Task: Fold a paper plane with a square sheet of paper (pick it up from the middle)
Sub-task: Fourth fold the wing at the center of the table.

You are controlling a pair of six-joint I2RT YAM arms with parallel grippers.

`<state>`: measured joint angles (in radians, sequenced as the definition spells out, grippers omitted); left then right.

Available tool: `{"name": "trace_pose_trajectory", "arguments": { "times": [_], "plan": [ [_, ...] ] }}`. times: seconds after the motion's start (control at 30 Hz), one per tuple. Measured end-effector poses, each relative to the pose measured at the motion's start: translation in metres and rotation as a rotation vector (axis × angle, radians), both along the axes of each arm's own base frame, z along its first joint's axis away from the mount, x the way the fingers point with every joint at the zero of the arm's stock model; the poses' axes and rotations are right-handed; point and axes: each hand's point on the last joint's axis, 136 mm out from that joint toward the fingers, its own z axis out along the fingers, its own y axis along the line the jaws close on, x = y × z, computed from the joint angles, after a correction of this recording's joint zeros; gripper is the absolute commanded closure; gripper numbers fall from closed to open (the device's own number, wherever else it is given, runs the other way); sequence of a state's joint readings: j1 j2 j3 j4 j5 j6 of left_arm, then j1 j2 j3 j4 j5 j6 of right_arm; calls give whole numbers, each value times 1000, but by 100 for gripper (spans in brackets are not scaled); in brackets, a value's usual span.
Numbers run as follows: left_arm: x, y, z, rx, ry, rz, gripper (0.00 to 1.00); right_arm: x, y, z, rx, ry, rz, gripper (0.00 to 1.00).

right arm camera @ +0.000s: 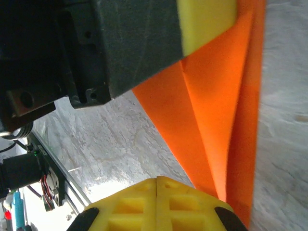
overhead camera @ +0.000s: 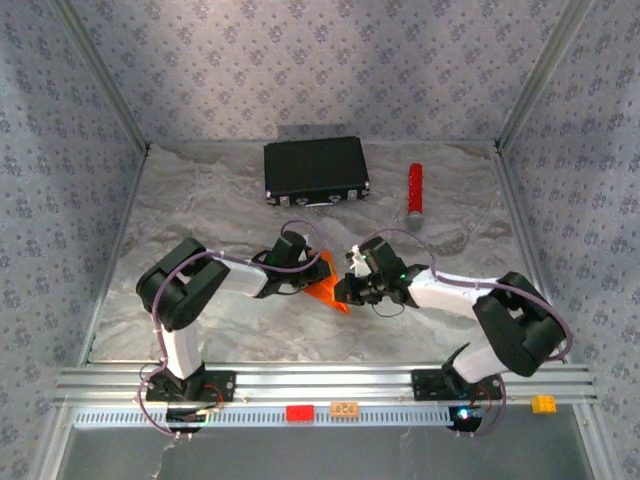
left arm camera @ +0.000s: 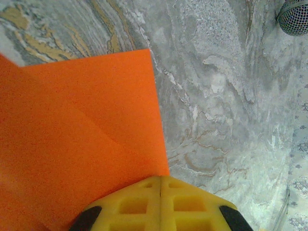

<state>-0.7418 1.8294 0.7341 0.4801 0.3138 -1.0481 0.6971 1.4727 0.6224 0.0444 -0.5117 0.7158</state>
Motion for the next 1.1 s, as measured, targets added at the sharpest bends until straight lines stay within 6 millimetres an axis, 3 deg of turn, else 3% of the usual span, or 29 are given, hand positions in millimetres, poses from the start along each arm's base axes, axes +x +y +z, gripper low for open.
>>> {"name": "trace_pose_trajectory", "arguments": {
  "times": [0.23, 0.5, 1.1],
  "plan": [
    [0, 0, 0, 0, 0, 0, 96, 6, 14, -11, -27, 9, 38, 95],
    [0, 0, 0, 0, 0, 0, 96, 1, 2, -38, -65, 54, 22, 94],
    [-1, -1, -1, -8, 7, -10, 96, -7, -8, -37, 35, 4, -3, 90]
  ]
}}
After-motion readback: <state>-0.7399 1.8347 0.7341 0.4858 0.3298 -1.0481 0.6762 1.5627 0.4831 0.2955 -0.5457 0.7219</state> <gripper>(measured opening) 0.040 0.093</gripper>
